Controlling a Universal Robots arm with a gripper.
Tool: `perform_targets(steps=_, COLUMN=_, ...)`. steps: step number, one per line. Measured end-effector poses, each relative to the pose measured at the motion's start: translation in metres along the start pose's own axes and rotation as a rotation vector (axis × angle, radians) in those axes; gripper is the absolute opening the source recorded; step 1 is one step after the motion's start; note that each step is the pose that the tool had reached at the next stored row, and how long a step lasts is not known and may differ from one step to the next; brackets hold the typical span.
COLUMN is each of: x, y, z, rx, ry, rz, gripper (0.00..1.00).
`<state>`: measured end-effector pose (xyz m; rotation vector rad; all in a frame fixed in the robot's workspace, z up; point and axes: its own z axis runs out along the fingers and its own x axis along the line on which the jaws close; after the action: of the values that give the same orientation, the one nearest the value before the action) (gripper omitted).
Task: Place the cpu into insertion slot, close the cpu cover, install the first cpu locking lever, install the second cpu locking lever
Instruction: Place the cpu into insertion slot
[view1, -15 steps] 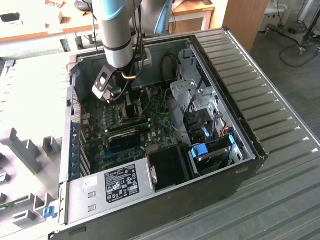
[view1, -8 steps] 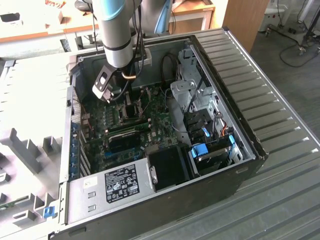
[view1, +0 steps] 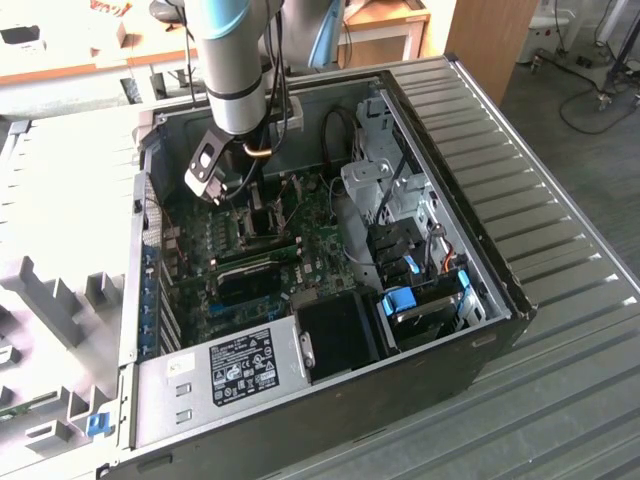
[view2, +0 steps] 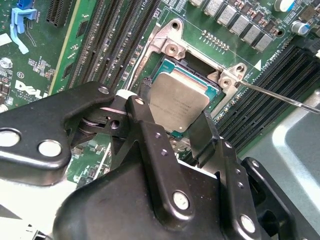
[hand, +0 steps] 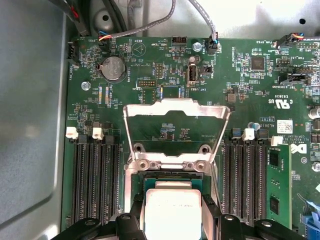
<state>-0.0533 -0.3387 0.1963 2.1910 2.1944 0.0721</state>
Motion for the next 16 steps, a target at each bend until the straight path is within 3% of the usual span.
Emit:
perform_targets(steps=5, x=0.0001, y=-0.0003, z=0.0000, rx=-0.0005, ry=-0.0001, rz=0.000, gripper=0.54)
perform_targets(steps=12, x=0.0001, y=-0.0022, z=-0.0001, rx=-0.0120, ry=0.0000, rz=0.000, gripper=0.54)
perform_targets(steps=16, x=0.0000, y=-0.0023, z=-0.0003, rx=-0.0138, ry=0.0000, rz=0.000, gripper=0.54)
